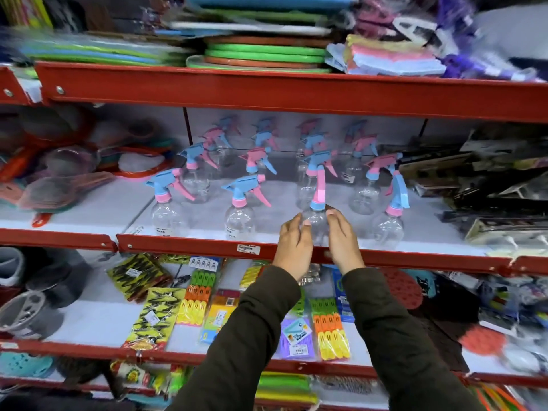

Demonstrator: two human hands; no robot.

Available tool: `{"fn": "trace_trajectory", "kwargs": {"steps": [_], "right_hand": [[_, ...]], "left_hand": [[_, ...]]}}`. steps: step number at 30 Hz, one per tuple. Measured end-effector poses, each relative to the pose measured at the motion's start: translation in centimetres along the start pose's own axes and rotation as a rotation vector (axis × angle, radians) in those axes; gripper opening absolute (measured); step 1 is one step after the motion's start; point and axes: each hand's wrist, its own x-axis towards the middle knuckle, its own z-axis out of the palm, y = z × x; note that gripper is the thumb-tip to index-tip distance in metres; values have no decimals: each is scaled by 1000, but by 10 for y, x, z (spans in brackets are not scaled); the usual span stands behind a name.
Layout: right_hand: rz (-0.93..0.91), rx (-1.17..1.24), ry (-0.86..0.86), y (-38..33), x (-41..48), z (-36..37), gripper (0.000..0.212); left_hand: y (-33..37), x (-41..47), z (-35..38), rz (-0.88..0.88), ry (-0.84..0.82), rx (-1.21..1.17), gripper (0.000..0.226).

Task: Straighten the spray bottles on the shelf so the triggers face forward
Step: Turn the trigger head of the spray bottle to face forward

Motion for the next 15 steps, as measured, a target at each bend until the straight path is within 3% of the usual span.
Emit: {"fn": "trace_trajectory", "kwargs": {"steps": [2,6,9,13,15], "right_hand": [[14,-3,-24,2,2,-2,32],[-1,2,25,13,0,-8,47],[-31,-26,72,15,-5,-14,39],[-39,-38,91,14,-6,-19,22],[-37,-29,102,14,-4,-20,17]], "left_hand": [[2,7,-1,-11,-16,18,51],[6,18,-2,-50,-7,22,53],[8,20,-2,-64,-15,-10,61],[8,23,-3,-60,-47,-74,51],[7,23,-2,-32,15,-93,50]]}}
